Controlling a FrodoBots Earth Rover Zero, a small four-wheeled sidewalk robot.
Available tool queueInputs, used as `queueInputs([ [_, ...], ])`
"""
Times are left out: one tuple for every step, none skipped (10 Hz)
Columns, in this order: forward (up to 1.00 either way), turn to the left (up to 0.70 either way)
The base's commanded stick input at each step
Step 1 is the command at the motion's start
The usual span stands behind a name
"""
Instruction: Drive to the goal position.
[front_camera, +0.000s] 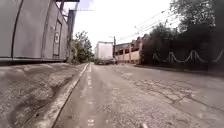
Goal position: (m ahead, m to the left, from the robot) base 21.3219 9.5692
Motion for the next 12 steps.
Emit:
queueInputs([
  [0.06, 0.0],
  [0.06, 0.0],
  [0.06, 0.0],
  [0.06, 0.0],
  [0.06, 0.0],
  [0.06, 0.0],
  [0.06, 0.0],
  [0.06, 0.0],
  [0.06, 0.0],
  [0.06, 0.0],
  [0.05, 0.0],
  [0.05, 0.0],
])
